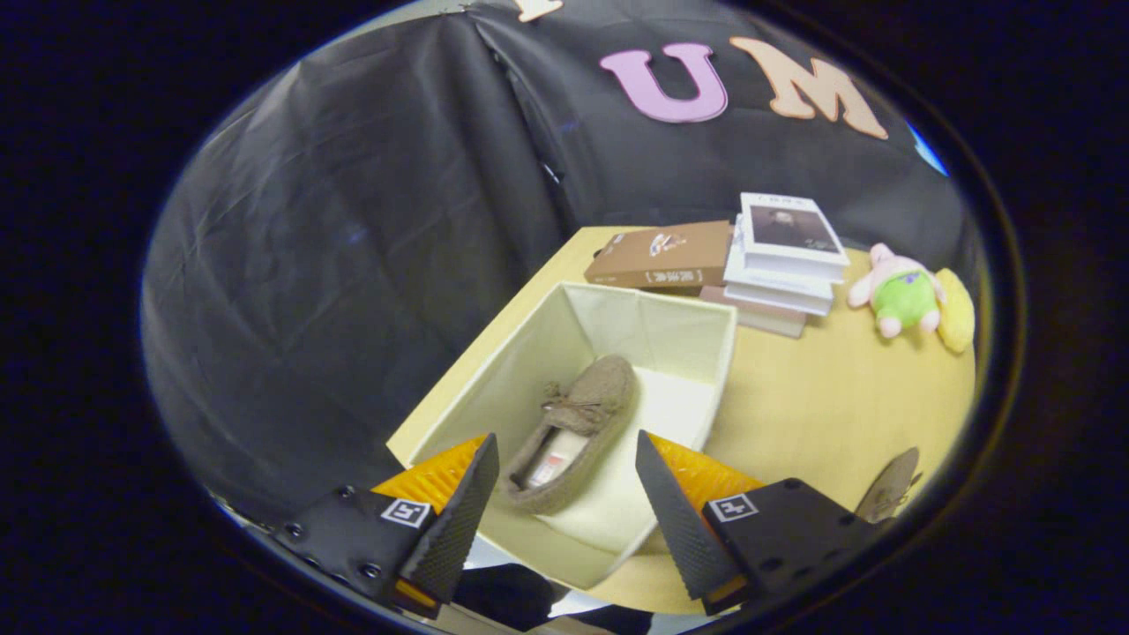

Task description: Open the storage box then place both shoes into the box .Put the left shoe in first, then the right shoe, with the right side of both shoes facing outward in a uniform manner.

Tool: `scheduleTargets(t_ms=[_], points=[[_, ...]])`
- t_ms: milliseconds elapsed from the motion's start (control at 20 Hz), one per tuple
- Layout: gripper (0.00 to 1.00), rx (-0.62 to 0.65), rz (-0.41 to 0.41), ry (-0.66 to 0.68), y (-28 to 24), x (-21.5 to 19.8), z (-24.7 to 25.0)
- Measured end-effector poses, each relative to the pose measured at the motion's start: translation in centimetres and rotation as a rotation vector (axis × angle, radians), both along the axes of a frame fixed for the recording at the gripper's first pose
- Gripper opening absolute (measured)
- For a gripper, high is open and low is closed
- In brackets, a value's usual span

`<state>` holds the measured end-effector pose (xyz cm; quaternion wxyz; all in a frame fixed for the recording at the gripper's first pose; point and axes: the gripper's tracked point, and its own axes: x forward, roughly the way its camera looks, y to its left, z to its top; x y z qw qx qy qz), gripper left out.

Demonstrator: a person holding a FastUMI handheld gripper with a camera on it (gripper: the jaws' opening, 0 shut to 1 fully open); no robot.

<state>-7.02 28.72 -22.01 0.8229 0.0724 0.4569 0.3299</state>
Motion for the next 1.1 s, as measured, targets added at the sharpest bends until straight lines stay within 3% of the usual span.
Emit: scheduleTargets(t_ms=[400, 900, 1100], points=[[0.98, -0.063, -0.107, -0.123, -9.5, 1.4, 0.3], [0.98, -0.186, -0.322, -0.077, -24.7, 1.3, -3.4], [0.98, -0.248, -0.366, -0.044, -29.7, 0.3, -5.3]])
